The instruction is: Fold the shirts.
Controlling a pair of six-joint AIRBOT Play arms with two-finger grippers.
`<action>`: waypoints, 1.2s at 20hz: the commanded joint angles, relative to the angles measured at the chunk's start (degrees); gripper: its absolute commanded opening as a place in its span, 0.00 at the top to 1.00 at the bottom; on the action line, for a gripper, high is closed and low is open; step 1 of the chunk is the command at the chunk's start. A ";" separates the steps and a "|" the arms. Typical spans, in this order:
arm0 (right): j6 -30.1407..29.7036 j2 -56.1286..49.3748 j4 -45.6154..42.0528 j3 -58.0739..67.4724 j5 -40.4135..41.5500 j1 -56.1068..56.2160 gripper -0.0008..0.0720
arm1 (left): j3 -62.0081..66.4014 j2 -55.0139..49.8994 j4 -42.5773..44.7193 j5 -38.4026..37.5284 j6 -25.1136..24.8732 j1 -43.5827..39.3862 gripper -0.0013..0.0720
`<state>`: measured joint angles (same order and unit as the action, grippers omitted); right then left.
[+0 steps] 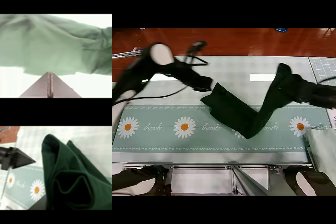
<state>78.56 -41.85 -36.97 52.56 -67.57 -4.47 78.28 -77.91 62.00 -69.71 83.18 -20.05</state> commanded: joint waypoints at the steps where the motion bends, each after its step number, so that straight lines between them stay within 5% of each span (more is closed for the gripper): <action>1: -3.74 -13.62 3.45 3.26 9.70 12.15 0.96 | -14.32 19.34 -2.01 4.02 0.04 10.78 0.96; 6: -4.26 -37.05 3.56 18.71 14.29 23.74 0.95 | -24.02 36.74 -2.93 5.62 0.39 14.43 0.96; 14: -2.36 -57.44 5.86 30.42 14.14 27.67 0.95 | -25.92 35.08 -3.54 5.68 2.60 14.32 0.96; 15: -2.49 -58.21 6.56 30.42 14.71 28.20 0.82 | -25.92 34.36 -3.56 5.73 2.60 14.32 0.96; 17: -4.42 -59.32 7.87 30.42 13.70 29.46 0.41 | -26.10 32.50 -3.58 6.34 2.60 14.32 0.96; 24: 1.68 -49.62 -5.46 30.45 -5.09 14.29 0.43 | -26.43 24.90 -3.74 10.38 2.56 14.36 0.96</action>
<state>77.36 -96.20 -35.70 82.89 -63.35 16.71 51.92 -50.48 58.28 -60.69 85.76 -5.74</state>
